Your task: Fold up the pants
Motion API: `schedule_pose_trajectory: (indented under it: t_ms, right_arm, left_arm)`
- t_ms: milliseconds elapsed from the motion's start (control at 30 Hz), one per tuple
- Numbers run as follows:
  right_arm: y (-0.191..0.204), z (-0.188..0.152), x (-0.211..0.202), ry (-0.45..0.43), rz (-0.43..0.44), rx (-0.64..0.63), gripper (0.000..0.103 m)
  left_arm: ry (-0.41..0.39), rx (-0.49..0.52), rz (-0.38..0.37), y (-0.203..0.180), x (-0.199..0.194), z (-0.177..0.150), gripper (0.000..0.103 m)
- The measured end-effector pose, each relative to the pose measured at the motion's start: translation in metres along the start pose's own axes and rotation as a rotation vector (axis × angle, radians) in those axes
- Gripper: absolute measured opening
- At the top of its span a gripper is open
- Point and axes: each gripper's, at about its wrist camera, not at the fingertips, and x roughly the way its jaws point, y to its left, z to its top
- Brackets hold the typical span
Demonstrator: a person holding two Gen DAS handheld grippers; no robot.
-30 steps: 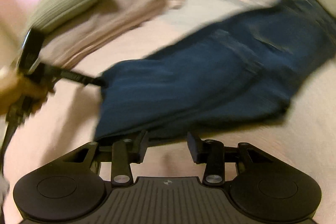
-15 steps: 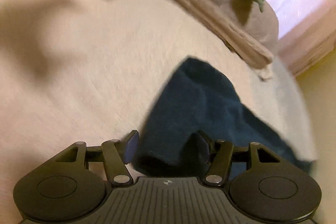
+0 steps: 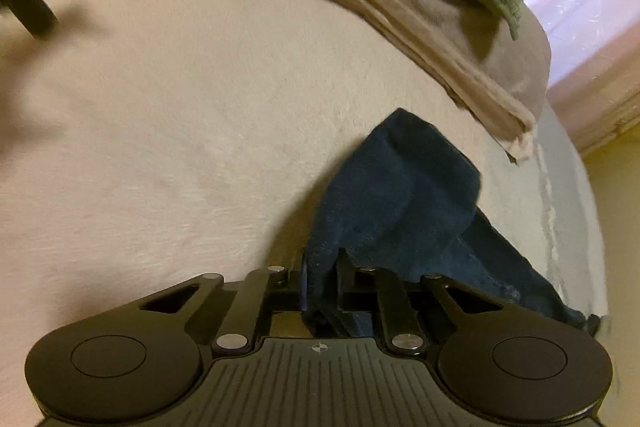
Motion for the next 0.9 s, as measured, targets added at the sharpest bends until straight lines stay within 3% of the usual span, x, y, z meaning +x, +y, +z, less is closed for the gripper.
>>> schedule_pose_trajectory:
  t_ms: [100,233,467,567,667,800,900]
  right_arm:
    - [-0.005,-0.017,-0.052,-0.004,0.075,-0.03,0.009]
    - [0.026,-0.059,-0.117,0.018,0.172,-0.147,0.009]
    - [0.126,-0.149,-0.223,0.061,0.434,-0.338,0.009]
    - [0.162,-0.185,-0.241,0.062,0.476,-0.366,0.011]
    - [0.165,-0.206,-0.237,0.053,0.447,-0.254,0.02]
    - [0.151,-0.221,-0.251,0.011,0.441,-0.027,0.045]
    - [0.14,-0.233,-0.262,0.019,0.449,0.132,0.048]
  left_arm:
    - [-0.026,0.079,-0.057,-0.02,-0.011,0.009,0.092]
    - [-0.044,0.141,-0.136,-0.049,-0.022,0.021,0.092]
    - [-0.038,0.039,-0.259,-0.098,-0.042,0.031,0.092]
    - [-0.027,-0.02,-0.308,-0.127,-0.049,0.03,0.092]
    - [0.007,-0.064,-0.342,-0.158,-0.046,0.026,0.092]
    - [0.05,-0.106,-0.378,-0.195,-0.034,0.024,0.086]
    - [0.088,-0.172,-0.459,-0.212,-0.023,0.026,0.083]
